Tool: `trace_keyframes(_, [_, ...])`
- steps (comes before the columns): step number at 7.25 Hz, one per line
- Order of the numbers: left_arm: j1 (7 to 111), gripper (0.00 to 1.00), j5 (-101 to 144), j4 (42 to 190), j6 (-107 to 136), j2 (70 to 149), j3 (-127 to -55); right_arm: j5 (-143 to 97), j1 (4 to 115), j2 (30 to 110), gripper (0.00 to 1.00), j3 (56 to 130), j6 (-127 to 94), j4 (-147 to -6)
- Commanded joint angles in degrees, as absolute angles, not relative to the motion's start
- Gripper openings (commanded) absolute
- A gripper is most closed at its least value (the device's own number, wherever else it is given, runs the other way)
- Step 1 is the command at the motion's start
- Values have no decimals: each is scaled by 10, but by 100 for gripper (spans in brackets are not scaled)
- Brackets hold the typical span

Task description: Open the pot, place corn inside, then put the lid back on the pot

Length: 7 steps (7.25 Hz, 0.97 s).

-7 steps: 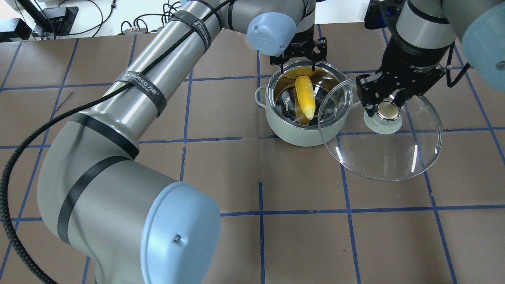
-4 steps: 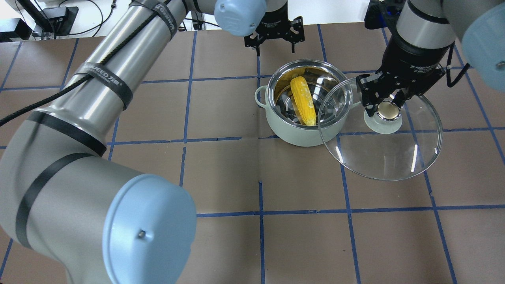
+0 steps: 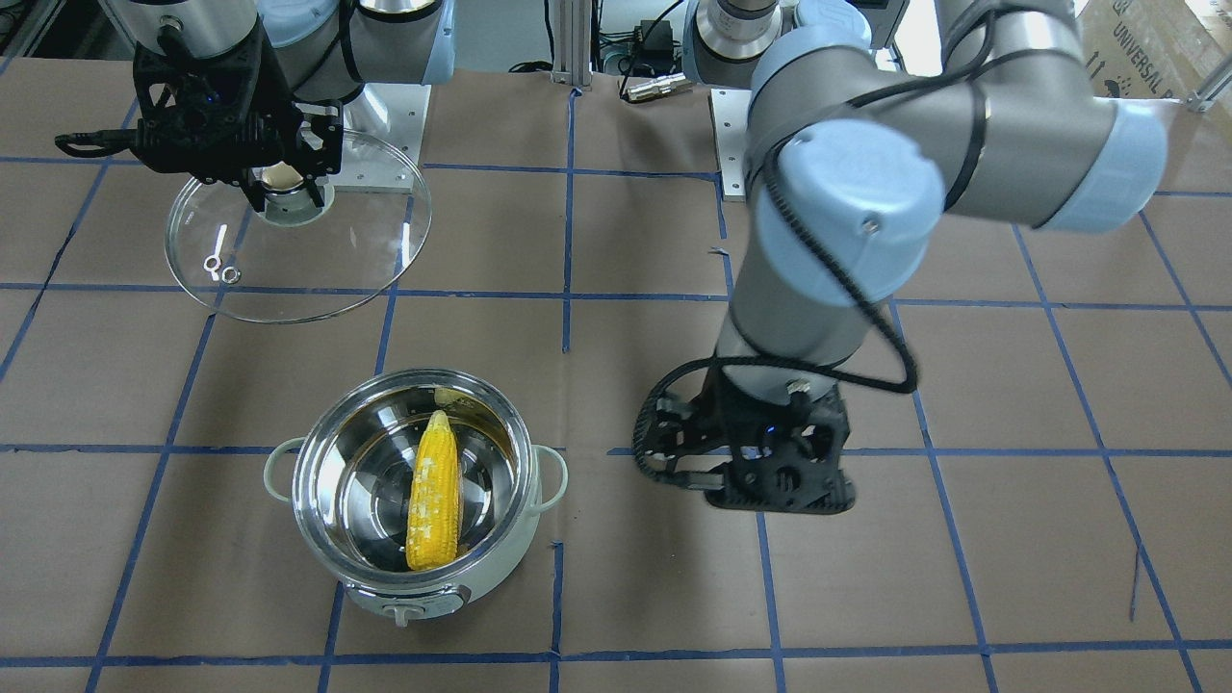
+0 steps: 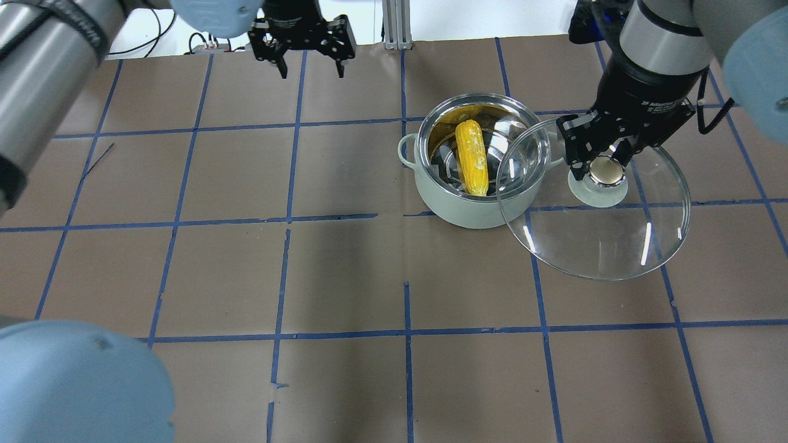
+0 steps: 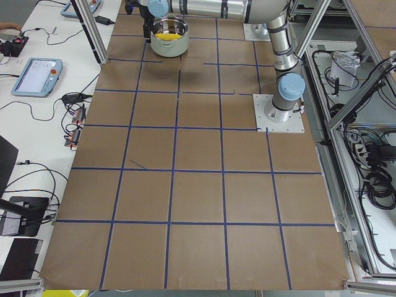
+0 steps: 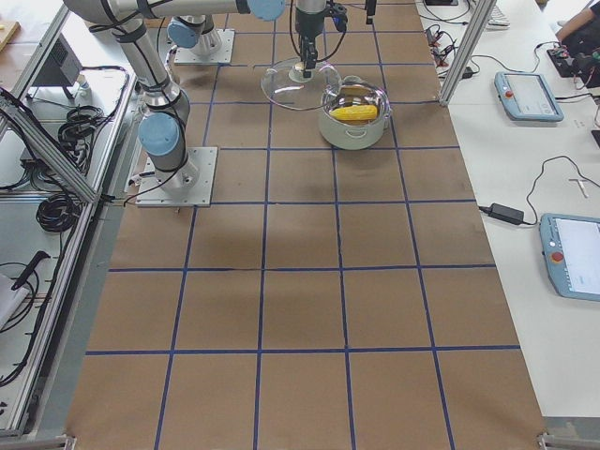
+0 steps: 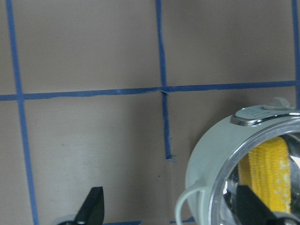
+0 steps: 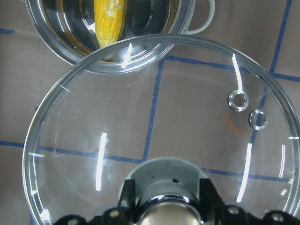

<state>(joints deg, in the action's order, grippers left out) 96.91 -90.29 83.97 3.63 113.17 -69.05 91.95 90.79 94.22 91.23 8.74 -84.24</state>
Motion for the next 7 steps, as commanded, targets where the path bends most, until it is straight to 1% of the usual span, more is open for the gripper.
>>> trace_keyframes(1, [926, 100, -910, 840, -4, 987, -818, 919, 908, 942, 40, 912, 88, -843])
trace_keyframes(2, [917, 100, -910, 851, -4, 940, -849, 919, 908, 942, 40, 913, 88, -842])
trace_keyframes(3, [917, 100, -909, 850, -4, 921, -882, 919, 908, 940, 40, 912, 88, -843])
trace_keyframes(4, [916, 100, -907, 847, -4, 912, -897, 916, 910, 932, 39, 911, 86, -856])
trace_keyframes(6, [917, 100, -907, 844, -5, 915, -899, 904, 929, 867, 39, 897, 80, -912])
trace_keyframes(7, [917, 100, -908, 819, -4, 918, -905, 904, 941, 847, 39, 890, 80, -933])
